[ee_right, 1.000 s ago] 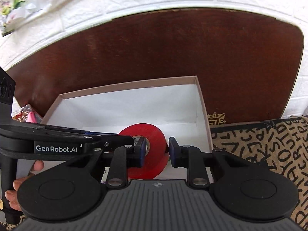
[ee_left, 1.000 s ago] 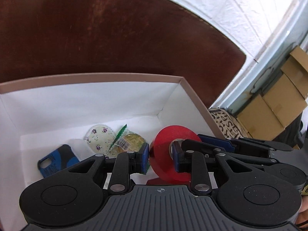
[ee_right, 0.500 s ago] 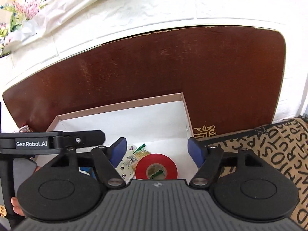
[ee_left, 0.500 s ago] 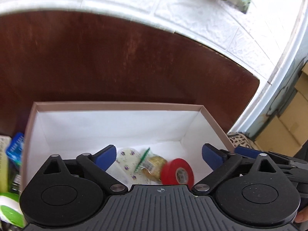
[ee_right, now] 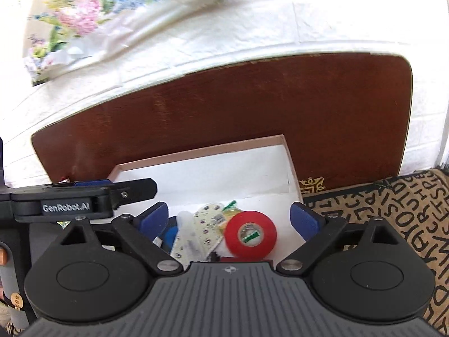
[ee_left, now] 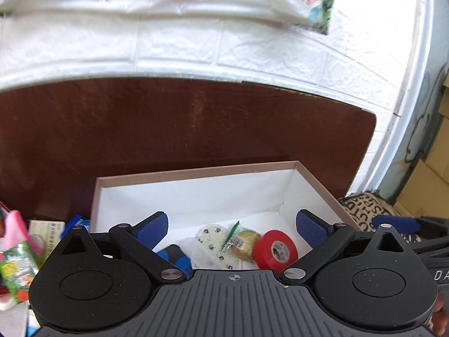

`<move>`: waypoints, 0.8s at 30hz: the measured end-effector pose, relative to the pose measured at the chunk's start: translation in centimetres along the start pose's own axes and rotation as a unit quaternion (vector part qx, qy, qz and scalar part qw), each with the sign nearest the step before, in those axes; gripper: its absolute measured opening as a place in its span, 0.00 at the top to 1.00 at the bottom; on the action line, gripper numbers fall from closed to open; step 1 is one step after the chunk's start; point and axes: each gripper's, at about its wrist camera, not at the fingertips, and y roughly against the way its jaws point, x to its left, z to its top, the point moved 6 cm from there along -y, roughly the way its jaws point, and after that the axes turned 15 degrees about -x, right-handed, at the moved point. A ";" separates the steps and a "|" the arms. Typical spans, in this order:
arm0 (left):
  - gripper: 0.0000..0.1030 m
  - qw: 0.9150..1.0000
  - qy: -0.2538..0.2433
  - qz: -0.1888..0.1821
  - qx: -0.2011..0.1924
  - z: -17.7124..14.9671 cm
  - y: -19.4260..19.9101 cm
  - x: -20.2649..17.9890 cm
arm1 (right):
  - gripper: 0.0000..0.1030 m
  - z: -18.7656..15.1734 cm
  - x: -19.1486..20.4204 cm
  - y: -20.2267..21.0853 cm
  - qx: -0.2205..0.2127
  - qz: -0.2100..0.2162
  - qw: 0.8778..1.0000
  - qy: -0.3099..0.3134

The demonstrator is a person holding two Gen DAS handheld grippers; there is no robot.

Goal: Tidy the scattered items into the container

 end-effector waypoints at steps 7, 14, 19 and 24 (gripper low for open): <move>0.00 0.998 -0.032 0.020 -0.041 0.4 5.2 -0.9 | 0.02 0.4 2.1 4.2 -0.020 0.014 1.000 0.008; 0.00 0.995 -0.046 0.044 -0.071 0.0 10.9 -1.3 | 0.01 -0.6 4.7 8.7 -0.041 0.022 0.999 0.021; 0.00 0.993 -0.041 0.067 -0.083 -1.2 15.2 -0.9 | 0.01 -1.9 6.6 11.9 -0.054 0.017 0.997 0.053; 0.00 0.991 -0.046 0.098 -0.082 -3.0 18.9 -0.8 | 0.01 -3.8 7.9 14.6 -0.059 -0.007 0.994 0.091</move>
